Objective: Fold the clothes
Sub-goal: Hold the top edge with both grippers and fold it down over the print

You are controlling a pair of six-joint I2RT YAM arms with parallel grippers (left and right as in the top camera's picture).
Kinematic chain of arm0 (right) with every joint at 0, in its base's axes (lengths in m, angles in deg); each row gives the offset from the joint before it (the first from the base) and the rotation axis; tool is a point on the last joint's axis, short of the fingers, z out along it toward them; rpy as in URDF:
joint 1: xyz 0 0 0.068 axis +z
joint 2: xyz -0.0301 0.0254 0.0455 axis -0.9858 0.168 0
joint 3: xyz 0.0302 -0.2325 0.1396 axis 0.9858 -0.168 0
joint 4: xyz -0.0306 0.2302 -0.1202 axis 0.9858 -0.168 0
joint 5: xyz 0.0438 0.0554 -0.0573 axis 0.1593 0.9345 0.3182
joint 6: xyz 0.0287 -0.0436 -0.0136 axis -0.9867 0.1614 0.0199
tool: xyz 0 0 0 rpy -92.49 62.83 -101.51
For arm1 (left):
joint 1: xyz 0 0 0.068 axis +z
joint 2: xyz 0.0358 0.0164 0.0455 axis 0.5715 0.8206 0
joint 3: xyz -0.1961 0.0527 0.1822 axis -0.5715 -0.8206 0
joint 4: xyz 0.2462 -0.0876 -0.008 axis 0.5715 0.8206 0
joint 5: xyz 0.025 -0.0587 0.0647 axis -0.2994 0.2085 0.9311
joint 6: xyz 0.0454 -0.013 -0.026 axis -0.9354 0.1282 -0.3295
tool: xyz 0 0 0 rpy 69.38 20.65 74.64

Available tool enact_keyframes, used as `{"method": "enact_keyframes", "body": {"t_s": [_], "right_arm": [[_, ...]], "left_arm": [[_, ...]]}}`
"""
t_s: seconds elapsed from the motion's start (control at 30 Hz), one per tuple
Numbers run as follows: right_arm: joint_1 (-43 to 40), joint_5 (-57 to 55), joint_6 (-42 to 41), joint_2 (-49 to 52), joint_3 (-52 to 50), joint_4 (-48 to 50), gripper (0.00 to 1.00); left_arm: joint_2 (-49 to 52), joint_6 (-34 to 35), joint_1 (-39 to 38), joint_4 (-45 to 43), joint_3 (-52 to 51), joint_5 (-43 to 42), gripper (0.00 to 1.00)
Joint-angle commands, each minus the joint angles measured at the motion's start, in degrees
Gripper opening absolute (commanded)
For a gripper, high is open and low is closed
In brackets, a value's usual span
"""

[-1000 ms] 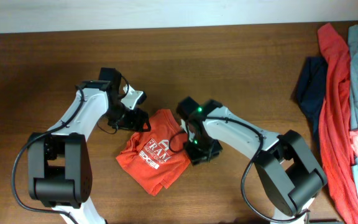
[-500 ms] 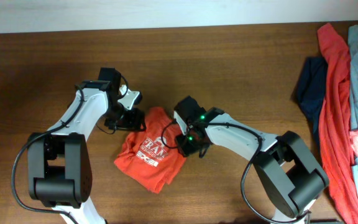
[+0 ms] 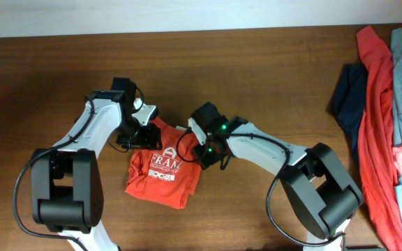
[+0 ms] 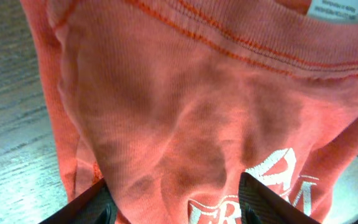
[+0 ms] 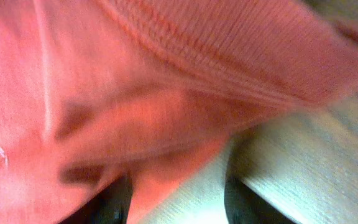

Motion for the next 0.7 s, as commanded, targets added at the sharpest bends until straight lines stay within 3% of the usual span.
{"method": "enact_keyframes", "body": {"t_s": [0.0, 0.07, 0.17, 0.23, 0.5, 0.67], "right_arm": [[-1.4, 0.0, -2.1, -2.6, 7.4, -10.1, 0.53], [-1.9, 4.5, -2.4, -4.3, 10.1, -15.8, 0.53], [-2.3, 13.8, -2.9, -5.8, 10.4, -16.8, 0.53], [-2.3, 18.6, -3.2, -5.8, 10.3, -17.1, 0.47], [-2.2, 24.6, -6.7, -5.8, 5.4, -15.5, 0.46], [-2.2, 28.2, -6.7, -5.8, 0.3, -11.4, 0.46]], "left_arm": [[-1.0, 0.4, -0.1, 0.7, -0.3, 1.1, 0.55], [-1.0, 0.5, -0.1, 1.7, -0.3, 4.0, 0.53], [-1.0, 0.6, -0.1, 2.9, -0.3, 6.9, 0.53], [-1.0, 0.6, -0.1, 3.5, -0.3, 6.6, 0.49], [-1.0, 0.6, -0.1, 7.0, -0.3, 6.6, 0.47], [-1.0, 0.6, -0.1, 8.6, -0.3, 5.4, 0.35]]}}
